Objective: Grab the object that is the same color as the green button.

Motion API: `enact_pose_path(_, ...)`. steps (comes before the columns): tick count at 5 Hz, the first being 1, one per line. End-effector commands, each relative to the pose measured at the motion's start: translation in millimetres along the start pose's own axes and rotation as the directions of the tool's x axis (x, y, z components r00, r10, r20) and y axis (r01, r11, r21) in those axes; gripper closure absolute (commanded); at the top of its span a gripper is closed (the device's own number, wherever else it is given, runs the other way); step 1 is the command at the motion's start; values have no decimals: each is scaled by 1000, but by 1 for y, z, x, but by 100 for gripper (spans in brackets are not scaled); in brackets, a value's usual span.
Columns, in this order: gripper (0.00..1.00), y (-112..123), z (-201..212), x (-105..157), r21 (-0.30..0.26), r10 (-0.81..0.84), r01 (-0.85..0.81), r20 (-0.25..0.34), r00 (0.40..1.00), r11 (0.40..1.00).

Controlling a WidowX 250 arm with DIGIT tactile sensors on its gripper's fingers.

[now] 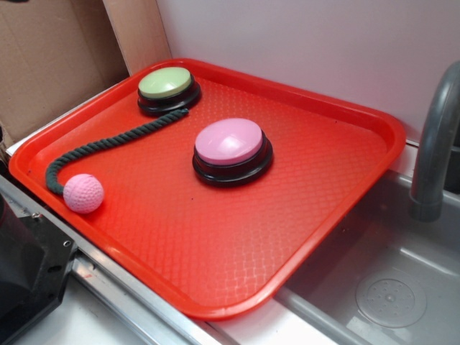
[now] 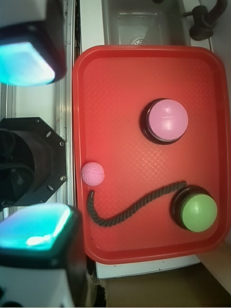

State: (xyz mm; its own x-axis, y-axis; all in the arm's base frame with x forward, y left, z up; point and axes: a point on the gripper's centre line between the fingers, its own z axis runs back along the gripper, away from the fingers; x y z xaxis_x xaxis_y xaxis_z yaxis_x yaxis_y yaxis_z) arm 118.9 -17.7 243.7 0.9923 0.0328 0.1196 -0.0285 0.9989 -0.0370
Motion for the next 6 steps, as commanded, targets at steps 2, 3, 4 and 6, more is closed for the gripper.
enact_pose_path(2,0,25,-18,18,16,125,-126,40,991,992)
enact_pose_path(3,0,44,-36,31,-31,128,-127,43,991,991)
enact_pose_path(4,0,65,-73,43,2,104,-104,74,992,995)
enact_pose_path(6,0,97,-127,48,43,127,-131,90,988,990)
